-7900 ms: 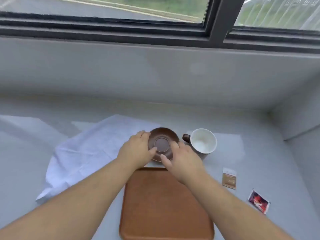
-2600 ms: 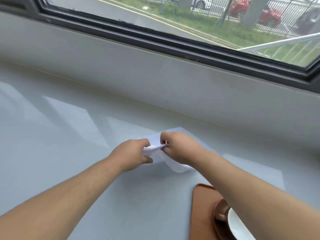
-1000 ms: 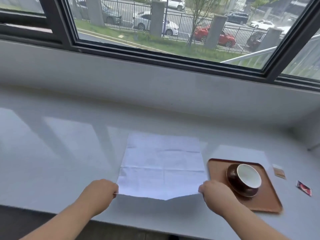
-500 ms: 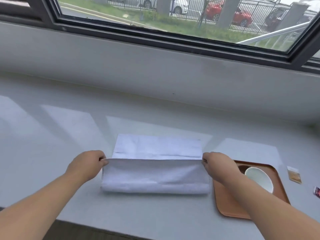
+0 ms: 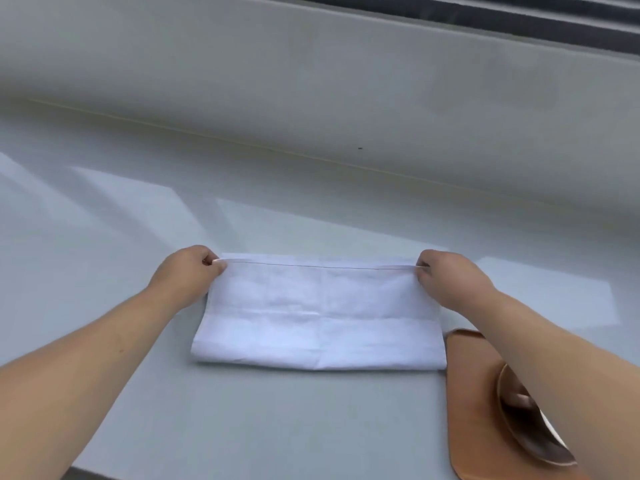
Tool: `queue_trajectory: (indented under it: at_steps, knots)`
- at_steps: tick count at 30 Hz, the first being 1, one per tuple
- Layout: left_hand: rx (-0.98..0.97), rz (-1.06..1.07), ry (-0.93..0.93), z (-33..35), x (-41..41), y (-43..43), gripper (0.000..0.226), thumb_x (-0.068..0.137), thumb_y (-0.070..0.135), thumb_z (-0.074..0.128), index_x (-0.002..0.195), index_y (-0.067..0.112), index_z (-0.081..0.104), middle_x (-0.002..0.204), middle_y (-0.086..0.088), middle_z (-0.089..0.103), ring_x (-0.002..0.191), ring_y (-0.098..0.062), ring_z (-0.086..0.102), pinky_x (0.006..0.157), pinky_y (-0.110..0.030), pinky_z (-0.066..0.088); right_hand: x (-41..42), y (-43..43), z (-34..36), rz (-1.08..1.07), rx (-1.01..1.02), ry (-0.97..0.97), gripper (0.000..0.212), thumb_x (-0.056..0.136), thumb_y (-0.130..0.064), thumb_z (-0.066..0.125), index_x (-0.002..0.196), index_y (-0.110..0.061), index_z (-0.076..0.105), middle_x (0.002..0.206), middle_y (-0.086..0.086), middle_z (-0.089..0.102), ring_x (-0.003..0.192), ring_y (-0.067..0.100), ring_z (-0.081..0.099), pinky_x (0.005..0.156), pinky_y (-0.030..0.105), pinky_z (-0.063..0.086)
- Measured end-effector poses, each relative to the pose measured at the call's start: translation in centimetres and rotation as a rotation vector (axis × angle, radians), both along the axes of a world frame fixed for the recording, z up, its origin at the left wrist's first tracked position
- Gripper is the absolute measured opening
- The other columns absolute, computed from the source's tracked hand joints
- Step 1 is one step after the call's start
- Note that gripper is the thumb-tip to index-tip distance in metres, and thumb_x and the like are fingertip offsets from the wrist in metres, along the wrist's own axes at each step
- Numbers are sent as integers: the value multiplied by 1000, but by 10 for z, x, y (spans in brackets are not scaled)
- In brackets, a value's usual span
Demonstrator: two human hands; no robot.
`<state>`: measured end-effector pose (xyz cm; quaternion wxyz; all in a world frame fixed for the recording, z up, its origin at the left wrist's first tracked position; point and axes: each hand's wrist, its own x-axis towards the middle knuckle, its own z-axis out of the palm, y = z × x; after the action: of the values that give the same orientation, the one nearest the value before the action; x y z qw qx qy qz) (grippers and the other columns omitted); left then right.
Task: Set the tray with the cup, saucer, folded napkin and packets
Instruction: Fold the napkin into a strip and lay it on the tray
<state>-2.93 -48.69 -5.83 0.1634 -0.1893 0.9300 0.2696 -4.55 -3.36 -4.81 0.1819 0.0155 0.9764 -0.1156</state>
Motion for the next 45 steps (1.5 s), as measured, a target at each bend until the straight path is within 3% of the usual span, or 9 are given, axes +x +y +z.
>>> queue_trajectory:
  at_steps: [15,18,21,25,30,34,37,40,45]
  knots:
    - [-117,13,-10,-32,-20,-4,20,97,39,55,84,23,54,84,-1,66,73,-18,58,60,-34,40,-33,0,-22,-30,37,-54,14,96,-26,46,89,-15,53,83,3,61,77,28,56,56,31,37]
    - [-238,-21,105,-24,-6,2,23,92,37,64,102,19,53,94,-1,62,84,-30,60,68,-38,47,-26,0,-22,11,150,99,16,93,-28,54,96,-13,49,83,4,59,77,31,56,55,33,38]
    - [-313,-245,223,-19,21,5,28,89,34,70,109,17,58,104,-5,59,96,-32,59,69,-40,46,-7,-6,-16,173,140,230,27,90,-28,63,106,-12,49,99,7,59,90,33,56,63,38,46]
    - [-338,-693,170,-12,64,-2,46,81,65,65,104,26,63,112,5,61,103,-22,58,79,-36,49,38,-12,-4,509,77,82,32,90,-49,56,105,-20,57,103,0,58,99,25,55,80,39,49]
    - [-390,-871,120,-7,106,-19,69,70,76,64,117,24,67,142,-4,61,124,-28,61,102,-43,52,100,-6,4,684,174,-34,56,78,-67,49,112,-23,58,111,-4,53,102,21,52,89,36,48]
    - [-455,-935,144,-6,120,-17,45,67,44,84,102,18,72,136,-15,67,115,-33,69,103,-50,54,123,1,-3,608,241,-18,38,88,-37,50,122,-21,57,130,-3,52,117,21,52,96,33,46]
    - [-403,-853,180,-8,123,-11,22,76,28,80,94,18,72,136,-13,68,117,-29,69,107,-49,50,127,3,-8,487,161,51,17,95,-21,50,108,-20,60,121,-5,58,108,20,56,83,31,47]
    - [-333,-732,198,-10,122,-9,24,89,37,57,100,21,71,142,-4,64,122,-26,64,110,-44,45,120,-1,-4,303,35,52,9,99,-23,47,97,-23,56,102,-8,61,90,19,56,72,35,47]
    - [-333,-713,152,-2,107,-3,39,82,57,62,109,30,64,120,11,68,101,-21,62,91,-33,47,90,-4,7,38,-127,4,11,101,-25,48,93,-20,54,75,-1,63,71,25,59,62,37,46]
